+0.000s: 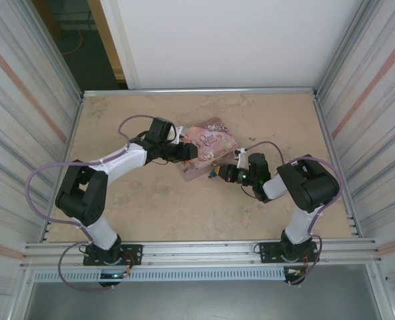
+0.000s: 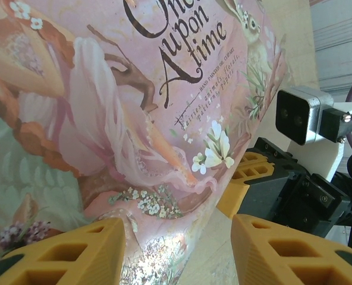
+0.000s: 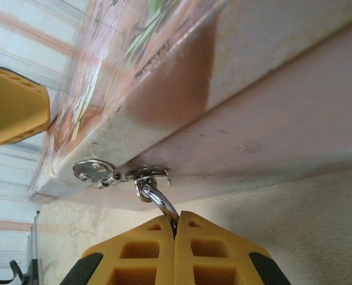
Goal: Unlock the padlock with the key
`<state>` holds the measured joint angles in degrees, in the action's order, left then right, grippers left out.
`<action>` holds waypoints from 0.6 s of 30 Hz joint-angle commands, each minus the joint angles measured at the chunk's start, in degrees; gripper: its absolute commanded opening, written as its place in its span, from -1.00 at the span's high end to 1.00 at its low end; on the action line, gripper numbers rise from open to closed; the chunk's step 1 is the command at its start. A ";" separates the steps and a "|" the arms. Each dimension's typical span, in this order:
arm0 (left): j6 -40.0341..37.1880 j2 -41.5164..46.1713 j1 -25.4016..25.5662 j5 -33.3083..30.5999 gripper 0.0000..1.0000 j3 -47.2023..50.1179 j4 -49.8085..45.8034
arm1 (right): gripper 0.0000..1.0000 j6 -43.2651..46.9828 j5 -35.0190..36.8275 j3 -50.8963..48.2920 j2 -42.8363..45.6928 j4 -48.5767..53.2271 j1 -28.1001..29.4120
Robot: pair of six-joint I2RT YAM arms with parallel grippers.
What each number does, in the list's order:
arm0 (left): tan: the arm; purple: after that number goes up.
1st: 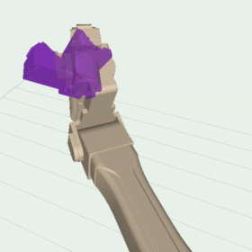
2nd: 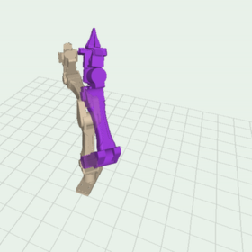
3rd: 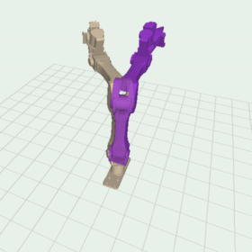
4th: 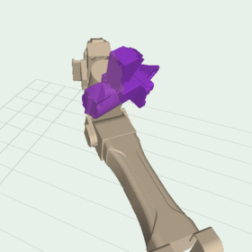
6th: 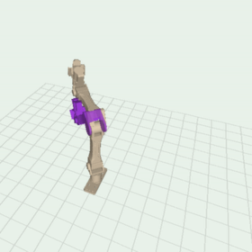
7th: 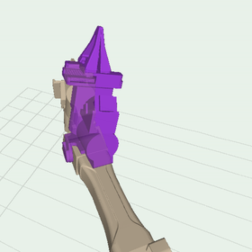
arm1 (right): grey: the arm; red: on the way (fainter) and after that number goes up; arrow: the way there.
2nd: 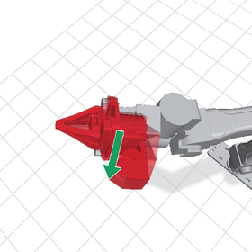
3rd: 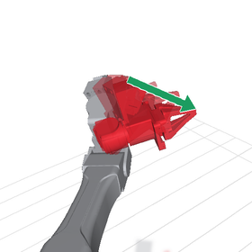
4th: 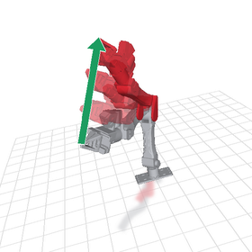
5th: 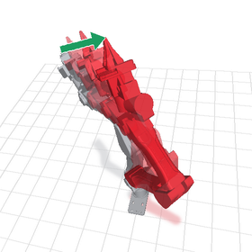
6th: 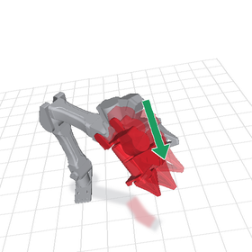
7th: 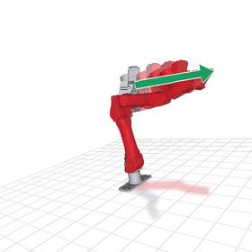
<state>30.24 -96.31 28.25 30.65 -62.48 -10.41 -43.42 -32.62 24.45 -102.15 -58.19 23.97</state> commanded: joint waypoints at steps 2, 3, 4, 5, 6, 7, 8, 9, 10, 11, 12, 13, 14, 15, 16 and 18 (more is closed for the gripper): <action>0.72 -0.74 0.31 -1.13 -0.02 2.92 -8.72 | 1.00 -3.80 1.40 2.04 1.65 -5.07 -0.94; 0.79 -0.65 0.31 -1.12 -0.02 2.95 -8.66 | 1.00 -4.25 1.57 2.15 1.60 -5.09 -0.93; 0.79 -0.63 0.31 -1.12 -0.03 2.98 -8.66 | 1.00 -4.58 1.66 2.09 1.52 -5.29 -0.89; 0.83 -0.55 0.31 -1.04 -0.02 2.98 -8.66 | 1.00 -4.94 2.02 2.01 1.48 -5.47 -0.86; 0.90 -0.56 0.31 -1.03 -0.03 2.98 -8.66 | 1.00 -5.38 2.39 1.90 1.43 -5.53 -0.85; 0.95 -0.52 0.31 -0.97 -0.02 2.98 -8.66 | 1.00 -5.74 2.64 1.83 1.43 -5.71 -0.85; 1.00 -0.38 0.31 -0.95 -0.02 2.98 -8.66 | 1.00 -6.03 2.97 1.86 1.34 -5.85 -0.85; 0.96 -0.37 0.31 -0.85 -0.03 3.06 -8.58 | 1.00 -6.49 3.37 1.86 1.26 -6.07 -0.85; 1.13 -0.33 0.31 -0.73 -0.02 3.07 -8.53 | 1.00 -6.96 3.57 1.82 1.14 -6.28 -0.85; 1.18 -0.32 0.31 -0.61 -0.02 3.15 -8.42 | 1.00 -7.45 3.75 1.81 0.95 -6.60 -0.82; 1.42 -0.25 0.31 -0.47 -0.03 3.30 -8.23 | 1.00 -8.09 4.09 1.78 0.67 -6.92 -0.85; 1.53 -0.13 0.36 -0.34 -0.03 3.45 -8.01 | 1.00 -8.54 4.21 1.83 0.39 -7.30 -0.85; 1.65 0.03 0.41 -0.24 -0.03 3.70 -7.80 | 1.00 -9.05 4.35 1.83 0.06 -7.81 -0.85; 1.70 0.11 0.40 -0.31 -0.03 3.76 -7.70 | 1.00 -9.56 4.57 1.81 -0.29 -8.41 -0.92; 1.71 0.18 0.48 -0.33 -0.03 3.90 -7.69 | 1.00 -9.82 4.58 1.79 -0.58 -8.80 -0.93; 1.68 0.24 0.49 -0.33 -0.03 4.11 -7.69 | 1.00 -10.41 5.02 1.78 -0.94 -9.47 -1.02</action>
<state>30.79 -95.53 28.38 31.51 -61.45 -10.11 -51.51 -30.61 24.53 -102.56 -60.88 23.97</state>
